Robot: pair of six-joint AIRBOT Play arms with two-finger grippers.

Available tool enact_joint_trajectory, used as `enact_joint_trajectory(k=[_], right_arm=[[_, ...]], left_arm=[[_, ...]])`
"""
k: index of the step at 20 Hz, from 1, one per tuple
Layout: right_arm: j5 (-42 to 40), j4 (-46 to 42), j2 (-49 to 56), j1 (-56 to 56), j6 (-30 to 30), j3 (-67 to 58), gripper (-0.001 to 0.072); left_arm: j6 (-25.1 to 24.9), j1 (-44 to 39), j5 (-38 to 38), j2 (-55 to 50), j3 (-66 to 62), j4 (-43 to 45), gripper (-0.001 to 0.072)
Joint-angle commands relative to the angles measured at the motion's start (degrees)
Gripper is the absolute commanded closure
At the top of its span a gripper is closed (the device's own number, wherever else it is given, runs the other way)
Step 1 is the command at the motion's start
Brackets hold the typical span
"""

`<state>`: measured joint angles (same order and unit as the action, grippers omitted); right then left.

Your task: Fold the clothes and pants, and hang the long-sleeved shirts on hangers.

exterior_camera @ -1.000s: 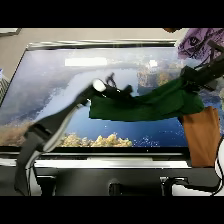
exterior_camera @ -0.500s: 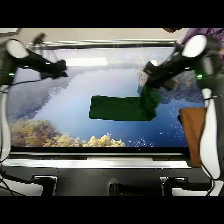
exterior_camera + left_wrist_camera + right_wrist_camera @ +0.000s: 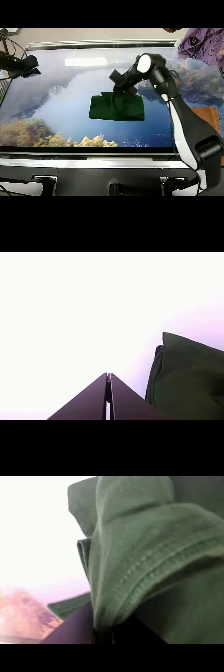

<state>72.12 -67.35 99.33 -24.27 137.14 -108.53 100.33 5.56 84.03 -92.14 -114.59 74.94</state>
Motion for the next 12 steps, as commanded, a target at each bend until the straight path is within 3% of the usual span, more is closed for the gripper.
enact_joint_trajectory(k=[1, 6, 10, 11, 12], right_arm=[[-4.85, 3.5, 2.19, -1.73, 0.94, -0.07, 0.0689], [-7.41, 5.31, 4.98, -2.12, 0.7, -0.07, 0.0689], [-14.34, 7.41, 7.48, -3.61, -1.16, -0.07, 0.0685], [-15.89, 7.8, 8.09, -4.39, -2.12, -0.07, 0.0636], [-17.29, 7.96, 8.59, -4.9, -2.14, -0.07, 0.0496]], left_arm=[[-0.09, 0.76, 0.22, 0.13, 0.02, 0.17, 0.0688], [-0.09, 0.76, 0.17, 0.09, 0.04, 0.17, 0.0688], [-0.09, 0.76, 0.24, 0.02, 0.72, 0.15, 0.0687], [-0.09, 0.76, 0.26, -0.04, 0.7, 0.15, 0.0688], [-0.09, 0.76, 0.26, -0.07, 0.7, 0.15, 0.0687]])
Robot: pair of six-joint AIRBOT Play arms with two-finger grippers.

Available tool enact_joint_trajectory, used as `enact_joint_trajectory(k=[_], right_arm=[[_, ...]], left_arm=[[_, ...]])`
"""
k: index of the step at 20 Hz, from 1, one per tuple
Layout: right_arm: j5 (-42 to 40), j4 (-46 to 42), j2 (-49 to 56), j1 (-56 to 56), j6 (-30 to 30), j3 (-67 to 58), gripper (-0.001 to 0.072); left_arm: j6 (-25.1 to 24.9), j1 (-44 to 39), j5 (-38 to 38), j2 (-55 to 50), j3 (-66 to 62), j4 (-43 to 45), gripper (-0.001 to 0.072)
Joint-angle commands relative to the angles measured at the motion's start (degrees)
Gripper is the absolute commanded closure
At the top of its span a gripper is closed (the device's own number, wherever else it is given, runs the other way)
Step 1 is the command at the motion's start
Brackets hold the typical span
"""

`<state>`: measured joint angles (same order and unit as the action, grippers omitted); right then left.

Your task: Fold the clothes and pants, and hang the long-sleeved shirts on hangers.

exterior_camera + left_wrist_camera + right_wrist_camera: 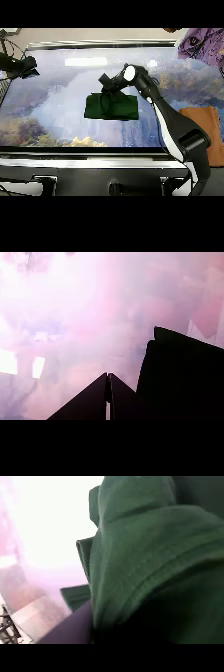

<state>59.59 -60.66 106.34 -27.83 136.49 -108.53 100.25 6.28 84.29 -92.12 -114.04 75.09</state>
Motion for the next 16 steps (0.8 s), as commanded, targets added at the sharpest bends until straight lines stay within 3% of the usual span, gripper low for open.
enact_joint_trajectory(k=[1, 2, 3, 4, 9, 16], right_arm=[[-6.1, 1.62, 1.99, -1.81, -1.73, -0.07, 0.0442], [-7.72, 1.75, 2.12, -2.49, -3.32, -0.07, 0.037], [-9.55, 1.97, 2.1, -2.58, -5.05, -0.07, 0.0237], [-10.91, 3.06, 1.95, -2.73, -7.19, -0.07, 0.0178], [-7.21, 3.72, -2.89, 3.1, -12.94, -0.09, 0.0177], [21.99, 4.72, -10.32, 31.85, -38.62, 1.2, 0.0157]], left_arm=[[0.0, 0.04, 0.0, -0.09, 0.17, 0.02, 0.0688], [0.02, 0.04, 0.0, -0.09, 0.15, 0.02, 0.0688], [0.0, 0.04, 0.0, -0.09, 0.15, 0.0, 0.0688], [0.02, 0.04, 0.0, -0.09, 0.15, 0.0, 0.0688], [0.04, 0.04, 0.17, -0.09, 0.15, 0.0, 0.0688], [0.04, 0.04, 0.2, -0.07, 0.13, 0.0, 0.0688]])
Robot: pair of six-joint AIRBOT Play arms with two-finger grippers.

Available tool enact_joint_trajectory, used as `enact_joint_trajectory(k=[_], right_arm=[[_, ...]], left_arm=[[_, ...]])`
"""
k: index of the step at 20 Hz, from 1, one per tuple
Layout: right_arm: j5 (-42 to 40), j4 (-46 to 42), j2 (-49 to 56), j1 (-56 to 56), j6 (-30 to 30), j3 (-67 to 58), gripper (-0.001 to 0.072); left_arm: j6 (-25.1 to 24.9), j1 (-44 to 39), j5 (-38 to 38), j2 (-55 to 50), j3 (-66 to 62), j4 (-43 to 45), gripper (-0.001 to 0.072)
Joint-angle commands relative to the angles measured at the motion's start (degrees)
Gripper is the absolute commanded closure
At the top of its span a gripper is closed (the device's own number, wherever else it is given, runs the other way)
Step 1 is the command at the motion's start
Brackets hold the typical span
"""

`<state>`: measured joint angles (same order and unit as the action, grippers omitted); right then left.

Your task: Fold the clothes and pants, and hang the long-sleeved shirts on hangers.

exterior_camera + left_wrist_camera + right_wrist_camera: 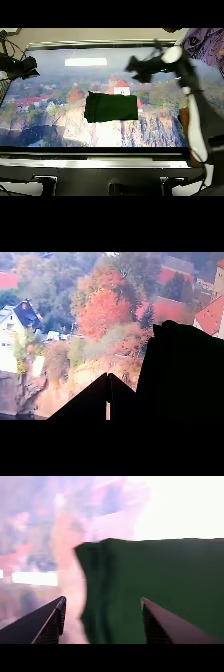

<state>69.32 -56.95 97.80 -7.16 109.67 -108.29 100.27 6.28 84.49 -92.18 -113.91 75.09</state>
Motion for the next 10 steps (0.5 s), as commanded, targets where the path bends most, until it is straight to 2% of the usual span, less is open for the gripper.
enact_joint_trajectory(k=[1, 5, 10], right_arm=[[12.83, 3.13, -1.77, 15.37, -14.62, 3.37, 0.0157], [10.97, 12.85, 0.02, 23.1, -23.78, 17.44, 0.0157], [4.66, 19.23, 5.68, 18.75, -31.12, 28.5, 0.0162]], left_arm=[[0.02, 0.04, 0.0, 0.0, 0.0, 0.0, 0.0687], [0.0, 0.04, -0.04, -0.02, 0.0, 0.0, 0.0687], [0.0, 0.04, -0.04, -0.02, 0.0, 0.0, 0.0687]])
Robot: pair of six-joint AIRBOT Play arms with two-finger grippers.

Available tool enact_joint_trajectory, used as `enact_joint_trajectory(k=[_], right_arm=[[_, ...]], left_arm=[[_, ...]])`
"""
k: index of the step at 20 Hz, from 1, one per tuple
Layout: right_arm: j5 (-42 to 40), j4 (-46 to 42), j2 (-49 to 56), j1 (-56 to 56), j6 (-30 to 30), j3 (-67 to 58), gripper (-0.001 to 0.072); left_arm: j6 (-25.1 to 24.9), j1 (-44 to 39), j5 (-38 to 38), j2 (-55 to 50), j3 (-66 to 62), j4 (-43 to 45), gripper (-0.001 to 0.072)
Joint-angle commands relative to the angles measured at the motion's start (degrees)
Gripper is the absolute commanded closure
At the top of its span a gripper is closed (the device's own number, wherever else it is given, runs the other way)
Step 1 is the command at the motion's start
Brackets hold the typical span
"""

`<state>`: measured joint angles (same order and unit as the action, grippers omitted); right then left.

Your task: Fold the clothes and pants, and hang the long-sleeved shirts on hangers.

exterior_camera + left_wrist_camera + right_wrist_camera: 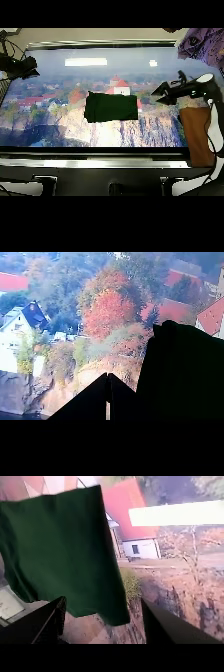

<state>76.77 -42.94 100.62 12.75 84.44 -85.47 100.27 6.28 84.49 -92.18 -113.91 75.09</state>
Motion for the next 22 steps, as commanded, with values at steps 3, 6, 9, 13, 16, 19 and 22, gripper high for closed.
enact_joint_trajectory(k=[3, 6, 9, 13, 16, 19, 22], right_arm=[[-4.98, 7.67, 6.45, -4.74, -7.67, 5.97, 0.0169], [-8.24, 8.09, 7.58, -7.63, -8.04, 5.97, 0.0169], [-10.36, 8.35, 7.65, -9.68, -8.15, 5.97, 0.0187], [-11.72, 8.17, 7.67, -11.61, -7.26, 5.97, 0.0287], [-12.28, 8.2, 7.67, -12.02, -7.02, 5.97, 0.0473], [-11.43, 8.72, 7.45, -11.82, -7.91, 5.14, 0.0688], [-9.46, 7.45, 6.38, -10.49, -5.11, -0.35, 0.0689]], left_arm=[[0.02, 0.04, -0.02, -0.02, 0.0, -0.02, 0.0688], [0.0, 0.04, -0.04, -0.02, 0.0, 0.0, 0.0687], [0.0, 0.04, -0.04, -0.02, 0.0, 0.0, 0.0687], [0.02, 0.04, -0.04, -0.02, 0.0, -0.02, 0.0687], [0.02, 0.04, -0.04, -0.02, 0.0, -0.02, 0.0687], [0.0, 0.04, -0.04, -0.02, 0.0, 0.0, 0.0687], [0.02, 0.04, -0.02, -0.02, 0.0, -0.02, 0.0687]])
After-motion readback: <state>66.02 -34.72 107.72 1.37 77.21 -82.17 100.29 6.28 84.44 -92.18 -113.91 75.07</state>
